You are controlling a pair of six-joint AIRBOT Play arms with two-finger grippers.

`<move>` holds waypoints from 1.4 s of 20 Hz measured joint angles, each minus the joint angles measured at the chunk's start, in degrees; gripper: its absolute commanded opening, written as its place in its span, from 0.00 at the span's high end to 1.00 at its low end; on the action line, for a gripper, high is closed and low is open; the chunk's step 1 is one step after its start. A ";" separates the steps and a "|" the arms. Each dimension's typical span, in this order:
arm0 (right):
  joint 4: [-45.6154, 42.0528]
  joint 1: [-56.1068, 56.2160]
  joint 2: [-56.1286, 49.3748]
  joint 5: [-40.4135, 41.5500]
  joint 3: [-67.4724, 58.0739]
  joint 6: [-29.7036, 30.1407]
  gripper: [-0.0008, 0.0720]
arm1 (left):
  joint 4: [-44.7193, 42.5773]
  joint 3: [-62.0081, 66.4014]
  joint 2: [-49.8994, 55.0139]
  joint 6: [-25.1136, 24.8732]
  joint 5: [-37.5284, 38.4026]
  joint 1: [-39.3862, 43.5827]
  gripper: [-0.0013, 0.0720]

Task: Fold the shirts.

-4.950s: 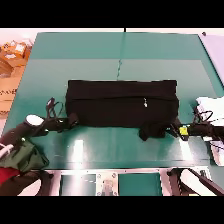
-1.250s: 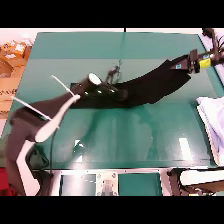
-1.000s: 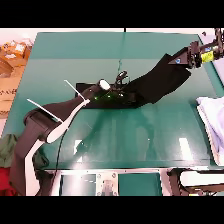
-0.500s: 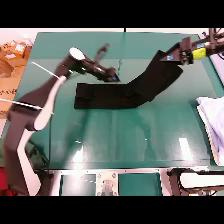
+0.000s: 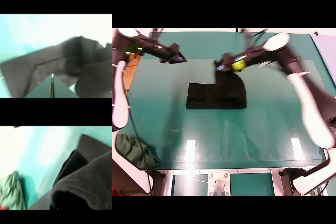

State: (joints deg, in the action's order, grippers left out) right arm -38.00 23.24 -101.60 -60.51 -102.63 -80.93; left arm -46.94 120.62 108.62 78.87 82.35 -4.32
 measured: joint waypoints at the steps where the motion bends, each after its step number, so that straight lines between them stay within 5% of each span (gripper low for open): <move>1: 1.27 3.78 -3.15 5.29 0.02 -0.04 0.41 | -0.66 0.07 -0.52 0.37 0.33 -1.29 0.94; 2: 3.13 7.10 -6.14 10.01 0.02 -0.02 0.31 | -1.09 0.07 -0.81 0.59 0.87 -2.21 0.94; 4: 5.79 11.28 -10.51 15.89 0.02 -0.04 0.34 | -2.03 0.09 -1.31 0.81 2.01 -3.41 0.94; 6: 7.41 12.31 -12.66 19.52 0.00 -0.07 0.91 | -3.06 0.09 -1.46 0.79 2.89 -4.15 0.94; 7: 7.96 11.89 -12.96 19.98 -0.04 -0.09 0.97 | -3.54 0.09 -1.55 0.79 3.23 -4.37 0.94; 13: 7.89 -1.42 -9.05 10.51 1.60 0.00 0.97 | -4.74 0.09 -1.75 0.70 3.93 -4.83 0.94; 14: 6.67 -4.72 -7.02 9.22 3.45 0.02 0.91 | -5.18 0.09 -1.75 0.68 4.04 -4.83 0.94; 15: 5.27 -8.17 -4.70 7.67 5.81 0.02 0.61 | -5.77 0.09 -1.75 0.66 4.04 -4.85 0.94; 16: 3.65 -11.26 -2.58 5.97 8.15 0.07 0.20 | -6.75 0.09 -1.75 0.63 4.04 -4.85 0.94; 17: 1.86 -14.45 -0.83 3.78 10.62 0.13 0.14 | -7.72 0.09 -1.75 0.63 4.04 -4.85 0.94; 22: -2.32 -24.11 1.90 -2.80 20.70 2.05 0.14 | -14.34 0.09 -1.75 0.79 3.89 -4.85 0.94; 28: 4.63 -19.30 -4.76 -2.43 24.48 6.23 0.14 | -19.26 0.09 -1.75 1.42 2.56 -4.72 0.94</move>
State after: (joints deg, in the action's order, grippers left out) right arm -33.36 3.95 -106.37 -62.94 -78.15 -74.70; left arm -66.19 120.70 106.87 80.29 84.90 -9.04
